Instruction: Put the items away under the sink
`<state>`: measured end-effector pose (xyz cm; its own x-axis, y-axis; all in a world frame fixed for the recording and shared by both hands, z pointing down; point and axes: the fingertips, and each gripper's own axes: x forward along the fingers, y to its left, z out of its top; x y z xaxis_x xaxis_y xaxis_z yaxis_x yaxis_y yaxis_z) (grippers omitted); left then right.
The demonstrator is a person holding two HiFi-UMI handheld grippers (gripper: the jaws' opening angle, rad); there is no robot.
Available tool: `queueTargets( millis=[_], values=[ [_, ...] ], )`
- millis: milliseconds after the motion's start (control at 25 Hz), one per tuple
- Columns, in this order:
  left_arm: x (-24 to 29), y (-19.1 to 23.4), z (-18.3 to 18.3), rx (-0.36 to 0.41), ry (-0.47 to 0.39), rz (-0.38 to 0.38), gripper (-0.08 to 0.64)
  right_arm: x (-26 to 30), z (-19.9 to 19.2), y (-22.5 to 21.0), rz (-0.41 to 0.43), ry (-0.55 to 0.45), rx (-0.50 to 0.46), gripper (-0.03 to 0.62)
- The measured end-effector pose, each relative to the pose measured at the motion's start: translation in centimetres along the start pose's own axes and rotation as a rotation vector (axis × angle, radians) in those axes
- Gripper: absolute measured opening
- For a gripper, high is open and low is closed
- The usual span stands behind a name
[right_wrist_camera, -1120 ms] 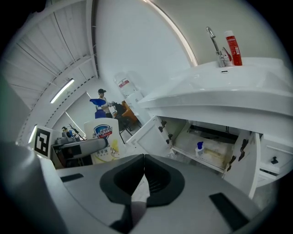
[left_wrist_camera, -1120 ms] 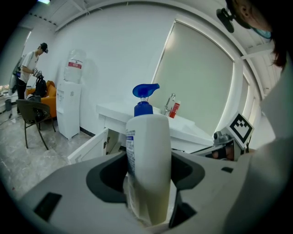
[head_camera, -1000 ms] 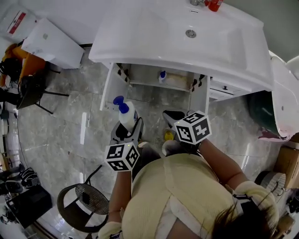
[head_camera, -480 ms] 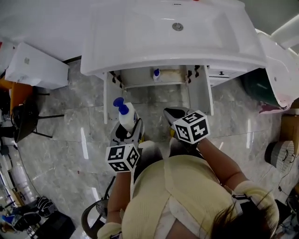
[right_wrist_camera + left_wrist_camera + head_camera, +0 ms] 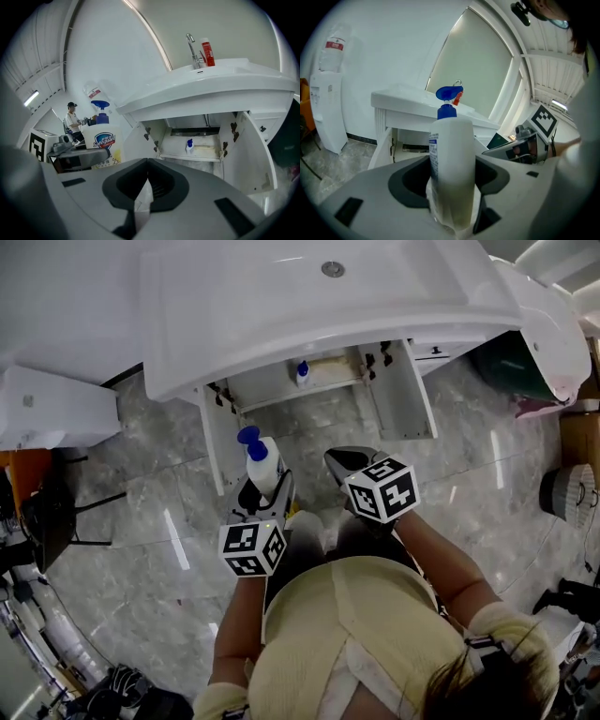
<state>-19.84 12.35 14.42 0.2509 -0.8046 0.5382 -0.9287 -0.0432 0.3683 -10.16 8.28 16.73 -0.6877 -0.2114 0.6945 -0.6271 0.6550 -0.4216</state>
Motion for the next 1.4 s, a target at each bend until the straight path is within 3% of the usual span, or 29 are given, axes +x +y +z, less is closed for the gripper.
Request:
queueTargets(
  millis=[360, 1000, 1400],
  values=[
    [3.0, 0.0, -1.7, 0.025, 0.035, -0.059, 0.293, 0.7, -2.3, -1.7, -0.044, 0.012, 0.055, 0.026],
    [10.7, -0.6, -7.5, 0.085, 0.055, -0.020, 0.293, 4.4, -5.9, -8.6, -0.017, 0.071, -0.011, 0.026],
    [15.6, 1.3, -10.8, 0.084, 0.056, 0.040, 0.293, 7.2, -8.1, -13.4, -0.036, 0.048, 0.050, 0.026]
  ],
)
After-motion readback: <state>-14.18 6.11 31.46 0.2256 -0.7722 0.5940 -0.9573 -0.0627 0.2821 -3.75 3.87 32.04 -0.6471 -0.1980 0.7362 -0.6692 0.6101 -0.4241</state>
